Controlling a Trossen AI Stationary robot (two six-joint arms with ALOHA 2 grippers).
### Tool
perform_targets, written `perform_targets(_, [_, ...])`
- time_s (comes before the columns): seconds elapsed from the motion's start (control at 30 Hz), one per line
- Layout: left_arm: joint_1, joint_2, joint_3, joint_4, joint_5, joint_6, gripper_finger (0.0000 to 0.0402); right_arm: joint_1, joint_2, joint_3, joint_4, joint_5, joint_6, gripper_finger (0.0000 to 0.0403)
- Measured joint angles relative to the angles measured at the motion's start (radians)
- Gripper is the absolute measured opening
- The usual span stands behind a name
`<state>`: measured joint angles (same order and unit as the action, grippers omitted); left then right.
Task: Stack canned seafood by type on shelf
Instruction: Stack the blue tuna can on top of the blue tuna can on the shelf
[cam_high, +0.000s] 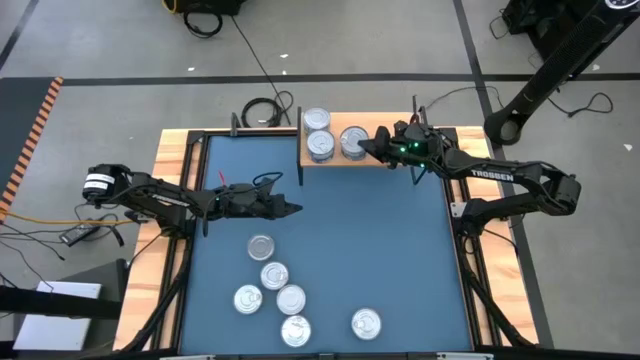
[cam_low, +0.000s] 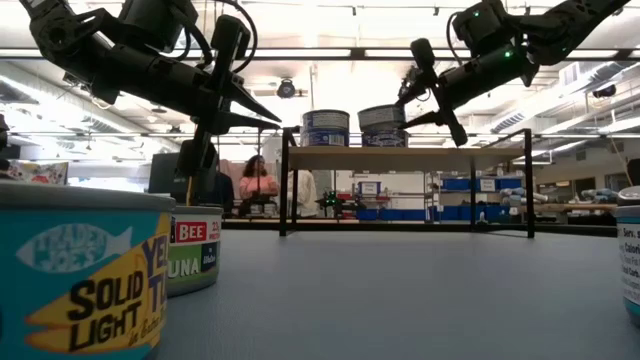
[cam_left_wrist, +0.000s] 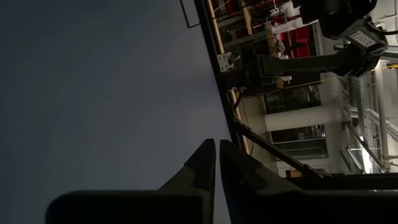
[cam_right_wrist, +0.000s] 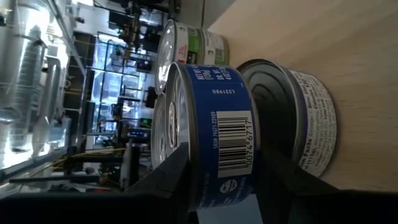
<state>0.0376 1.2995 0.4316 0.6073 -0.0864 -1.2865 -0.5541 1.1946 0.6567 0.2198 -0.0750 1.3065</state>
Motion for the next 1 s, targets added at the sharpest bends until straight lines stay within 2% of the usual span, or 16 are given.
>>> perform_targets(0.6, [0.0, 0.0, 0.0, 0.0, -0.011, 0.001, 0.0026, -0.01, -0.002, 0.002, -0.027, 0.032, 0.026, 0.0135])
perform_targets(0.8, [0.0, 0.0, 0.0, 0.0, -0.011, 0.002, 0.0026, -0.011, -0.002, 0.003, -0.032, 0.025, 0.025, 0.0202])
perform_targets(1.0, [0.0, 0.0, 0.0, 0.0, -0.011, 0.003, 0.0027, -0.011, -0.002, 0.002, -0.032, 0.0, -0.013, 0.0218])
